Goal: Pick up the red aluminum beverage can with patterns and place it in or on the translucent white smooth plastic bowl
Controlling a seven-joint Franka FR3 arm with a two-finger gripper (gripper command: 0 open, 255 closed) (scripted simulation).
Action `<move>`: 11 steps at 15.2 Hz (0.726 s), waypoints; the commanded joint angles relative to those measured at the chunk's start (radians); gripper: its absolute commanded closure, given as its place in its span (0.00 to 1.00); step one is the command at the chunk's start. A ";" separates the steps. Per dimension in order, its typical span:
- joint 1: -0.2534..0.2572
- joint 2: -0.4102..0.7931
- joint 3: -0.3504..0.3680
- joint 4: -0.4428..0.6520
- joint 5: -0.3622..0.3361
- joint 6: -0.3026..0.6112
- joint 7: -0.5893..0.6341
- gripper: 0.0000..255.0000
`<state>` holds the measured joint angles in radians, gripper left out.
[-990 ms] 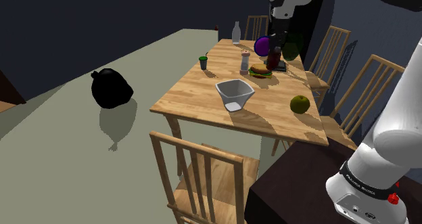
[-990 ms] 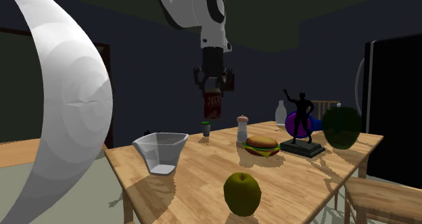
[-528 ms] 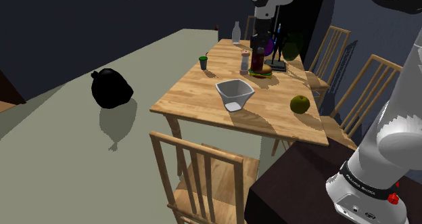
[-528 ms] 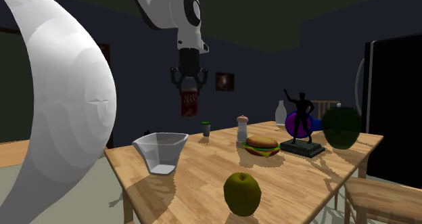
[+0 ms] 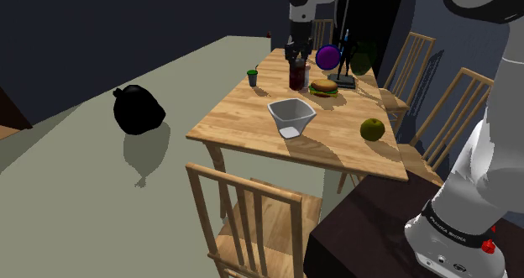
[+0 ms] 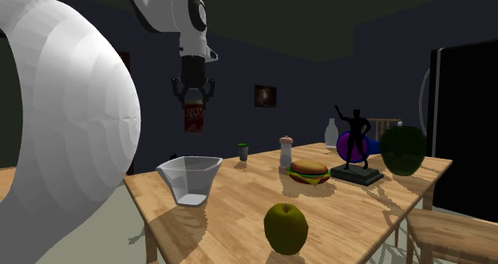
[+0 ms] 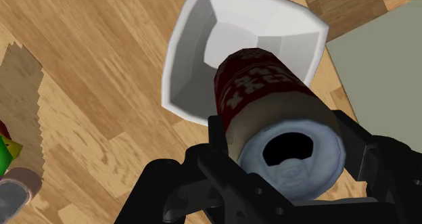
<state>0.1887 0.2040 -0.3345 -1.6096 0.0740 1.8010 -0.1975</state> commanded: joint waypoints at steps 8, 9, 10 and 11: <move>0.009 0.027 0.009 -0.067 0.010 0.094 0.011 1.00; 0.009 0.029 0.009 -0.078 0.011 0.106 0.010 1.00; 0.009 0.032 0.010 -0.088 0.012 0.119 0.010 1.00; 0.009 0.034 0.010 -0.099 0.013 0.132 0.009 1.00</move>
<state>0.1982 0.2369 -0.3243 -1.6970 0.0861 1.9195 -0.1872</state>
